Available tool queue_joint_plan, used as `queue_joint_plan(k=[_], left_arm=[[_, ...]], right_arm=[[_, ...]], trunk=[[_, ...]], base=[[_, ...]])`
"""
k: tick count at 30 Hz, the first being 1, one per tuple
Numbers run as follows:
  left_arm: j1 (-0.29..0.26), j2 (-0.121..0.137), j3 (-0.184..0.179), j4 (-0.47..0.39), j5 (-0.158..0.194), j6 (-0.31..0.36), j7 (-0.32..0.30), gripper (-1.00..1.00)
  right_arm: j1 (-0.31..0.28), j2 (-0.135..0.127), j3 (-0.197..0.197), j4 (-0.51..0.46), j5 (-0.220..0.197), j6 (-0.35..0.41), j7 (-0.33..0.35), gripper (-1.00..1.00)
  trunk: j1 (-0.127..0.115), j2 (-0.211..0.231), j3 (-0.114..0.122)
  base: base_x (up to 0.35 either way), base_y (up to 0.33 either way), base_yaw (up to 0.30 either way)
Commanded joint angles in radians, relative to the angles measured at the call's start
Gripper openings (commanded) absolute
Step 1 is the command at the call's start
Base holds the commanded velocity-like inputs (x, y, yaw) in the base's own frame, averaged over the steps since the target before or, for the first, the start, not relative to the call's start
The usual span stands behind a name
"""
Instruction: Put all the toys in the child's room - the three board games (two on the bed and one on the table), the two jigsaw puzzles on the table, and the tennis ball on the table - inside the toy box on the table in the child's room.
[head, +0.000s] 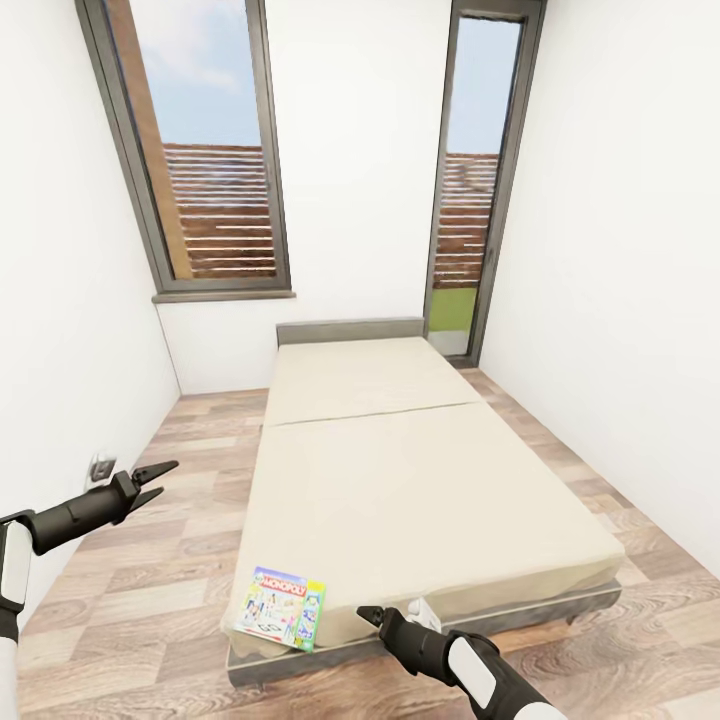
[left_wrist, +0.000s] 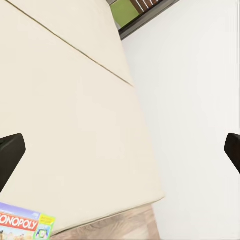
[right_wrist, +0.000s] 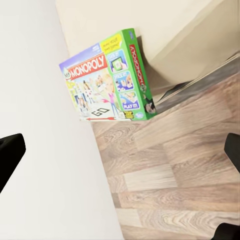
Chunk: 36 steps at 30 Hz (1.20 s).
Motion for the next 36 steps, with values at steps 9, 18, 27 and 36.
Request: queue_joint_plan(k=[9,18,27,36], left_arm=[[-0.001,0.0,0.001,0.002,0.001,0.005,-0.018,1.0],[-0.001,0.001,0.0,0.002,0.0,0.004,-0.019,1.0],[-0.001,0.001,0.001,0.002,-0.002,0.004,-0.018,1.0],[-0.001,0.003,0.003,0.002,-0.003,0.004,-0.018,1.0]], right_arm=[[0.0,-0.001,0.001,-0.001,-0.006,0.005,0.0,1.0],[-0.001,-0.001,0.002,-0.001,-0.006,0.006,0.0,1.0],[-0.001,-0.002,0.002,0.0,-0.006,0.004,-0.001,1.0],[-0.001,0.0,0.002,0.002,-0.005,-0.027,-0.009,1.0]], trunk=[[0.035,-0.064,-0.029],[0.069,-0.127,-0.058],[0.104,-0.19,-0.086],[0.138,-0.253,-0.114]], base=[[0.0,0.0,0.0],[0.0,0.0,0.0],[0.0,0.0,0.0],[0.0,0.0,0.0]])
